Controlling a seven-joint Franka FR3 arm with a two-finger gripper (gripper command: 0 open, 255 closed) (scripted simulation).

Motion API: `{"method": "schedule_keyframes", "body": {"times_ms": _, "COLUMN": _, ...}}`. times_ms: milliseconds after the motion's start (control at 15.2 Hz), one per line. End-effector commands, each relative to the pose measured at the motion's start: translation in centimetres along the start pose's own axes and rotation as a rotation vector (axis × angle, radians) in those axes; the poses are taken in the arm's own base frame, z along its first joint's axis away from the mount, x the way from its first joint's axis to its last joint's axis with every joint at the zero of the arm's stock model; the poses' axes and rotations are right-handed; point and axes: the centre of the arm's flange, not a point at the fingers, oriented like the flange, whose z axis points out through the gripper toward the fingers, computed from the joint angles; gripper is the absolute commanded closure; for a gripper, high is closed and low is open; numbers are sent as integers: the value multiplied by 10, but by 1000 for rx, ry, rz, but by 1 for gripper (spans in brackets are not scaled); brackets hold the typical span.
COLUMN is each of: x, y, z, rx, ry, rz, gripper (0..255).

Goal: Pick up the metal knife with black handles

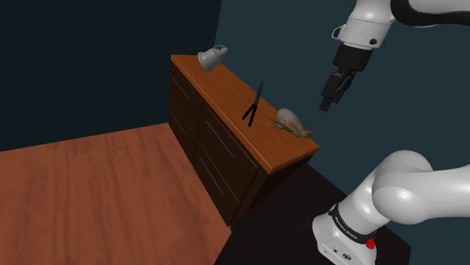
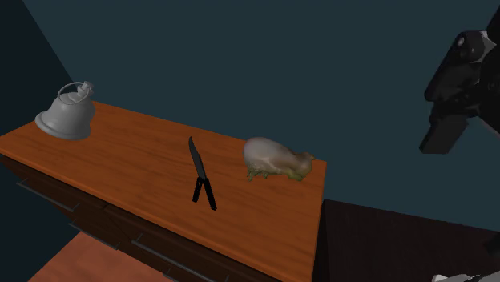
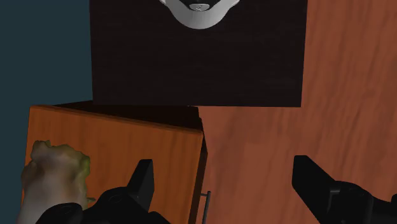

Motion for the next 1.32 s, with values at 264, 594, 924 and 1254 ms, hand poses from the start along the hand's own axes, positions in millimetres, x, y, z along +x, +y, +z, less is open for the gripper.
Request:
{"method": "schedule_keyframes", "body": {"times_ms": 264, "x": 14, "y": 43, "z": 27, "rx": 28, "ry": 77, "rz": -141, "gripper": 0}}
{"method": "schedule_keyframes", "body": {"times_ms": 594, "x": 43, "y": 92, "z": 59, "rx": 63, "ry": 173, "rz": -318, "gripper": 0}}
{"method": "schedule_keyframes", "body": {"times_ms": 924, "x": 82, "y": 135, "z": 91, "rx": 99, "ry": 269, "rz": -495, "gripper": 0}}
{"method": "schedule_keyframes", "body": {"times_ms": 1254, "x": 132, "y": 168, "z": 119, "rx": 134, "ry": 365, "rz": -671, "gripper": 0}}
